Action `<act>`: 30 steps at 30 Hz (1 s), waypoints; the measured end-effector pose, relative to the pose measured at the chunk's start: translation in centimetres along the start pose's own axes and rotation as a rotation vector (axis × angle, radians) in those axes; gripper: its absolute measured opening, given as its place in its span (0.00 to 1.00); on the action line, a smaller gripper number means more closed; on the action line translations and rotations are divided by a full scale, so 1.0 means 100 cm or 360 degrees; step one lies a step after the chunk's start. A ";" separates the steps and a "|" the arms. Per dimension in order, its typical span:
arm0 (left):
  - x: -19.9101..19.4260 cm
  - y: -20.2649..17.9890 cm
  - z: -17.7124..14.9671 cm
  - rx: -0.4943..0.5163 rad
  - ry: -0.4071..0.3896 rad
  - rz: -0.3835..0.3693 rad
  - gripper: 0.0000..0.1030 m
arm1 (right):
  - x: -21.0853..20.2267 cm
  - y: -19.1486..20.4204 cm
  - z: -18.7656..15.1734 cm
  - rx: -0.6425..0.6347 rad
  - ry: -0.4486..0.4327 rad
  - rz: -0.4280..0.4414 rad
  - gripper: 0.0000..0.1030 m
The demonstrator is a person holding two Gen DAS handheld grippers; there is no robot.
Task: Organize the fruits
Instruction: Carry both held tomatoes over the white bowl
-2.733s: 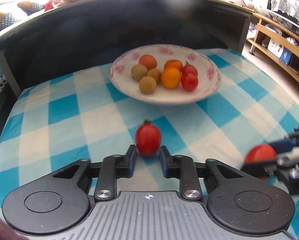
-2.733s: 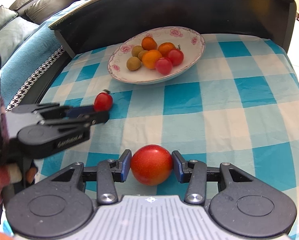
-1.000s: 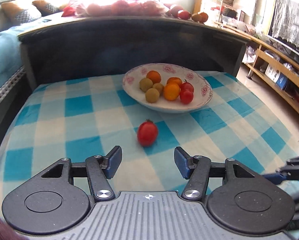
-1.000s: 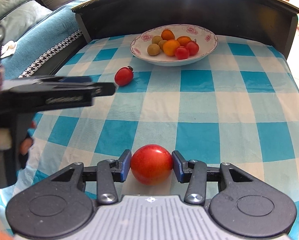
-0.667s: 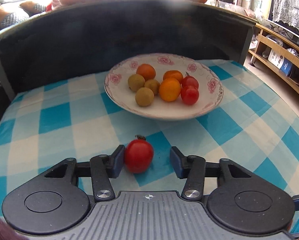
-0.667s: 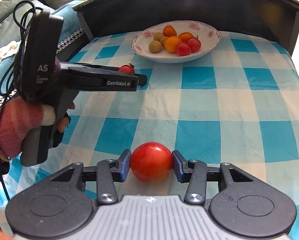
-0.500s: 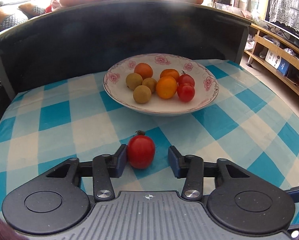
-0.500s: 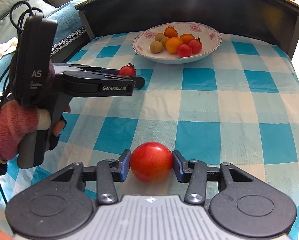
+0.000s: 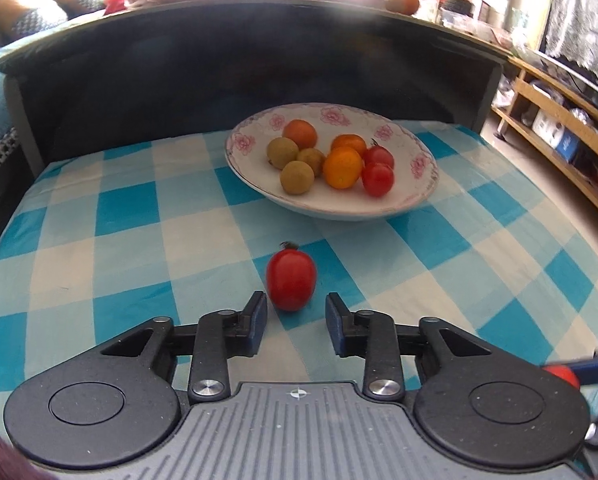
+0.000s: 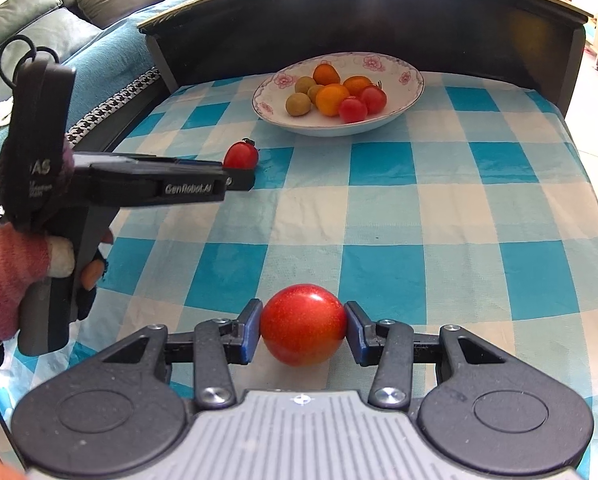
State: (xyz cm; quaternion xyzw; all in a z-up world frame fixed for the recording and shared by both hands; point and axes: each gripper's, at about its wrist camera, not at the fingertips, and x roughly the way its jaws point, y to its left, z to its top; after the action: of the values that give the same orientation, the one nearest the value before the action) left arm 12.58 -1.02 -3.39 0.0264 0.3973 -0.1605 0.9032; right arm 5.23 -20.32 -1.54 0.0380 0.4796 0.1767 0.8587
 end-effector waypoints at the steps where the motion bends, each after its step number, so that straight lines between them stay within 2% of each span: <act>1: 0.001 0.001 0.002 -0.0021 -0.0007 0.0002 0.54 | 0.001 -0.001 0.000 0.0004 0.0003 0.0004 0.45; 2: 0.003 0.000 0.004 -0.0029 -0.0016 0.0007 0.61 | 0.001 -0.001 -0.001 0.0008 0.0006 0.0006 0.45; 6: 0.018 -0.005 0.011 0.0020 -0.0011 0.0057 0.64 | 0.003 -0.007 0.001 0.0034 0.0006 0.0013 0.45; 10: 0.023 -0.007 0.012 0.0054 -0.0023 0.0053 0.58 | 0.005 -0.011 0.004 0.0054 0.0005 0.0014 0.45; 13: 0.020 -0.010 0.009 0.0110 -0.0021 0.0026 0.49 | 0.007 -0.012 0.007 0.0061 -0.0001 0.0008 0.45; 15: 0.018 -0.008 0.010 0.0090 -0.0006 -0.0010 0.36 | 0.006 -0.012 0.008 0.0063 -0.0011 0.0002 0.45; 17: 0.015 -0.007 0.011 0.0069 0.0015 -0.0046 0.36 | 0.004 -0.012 0.009 0.0066 -0.0023 -0.0007 0.45; 30: -0.008 -0.018 -0.001 0.0135 0.0011 -0.0070 0.36 | -0.006 -0.010 0.013 0.0069 -0.0078 -0.0026 0.45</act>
State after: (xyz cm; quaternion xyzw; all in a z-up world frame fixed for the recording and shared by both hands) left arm 11.45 -2.47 -2.72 0.0565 0.3937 -0.1970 0.8961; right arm 6.36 -21.31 -0.60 0.0569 0.4623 0.1583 0.8706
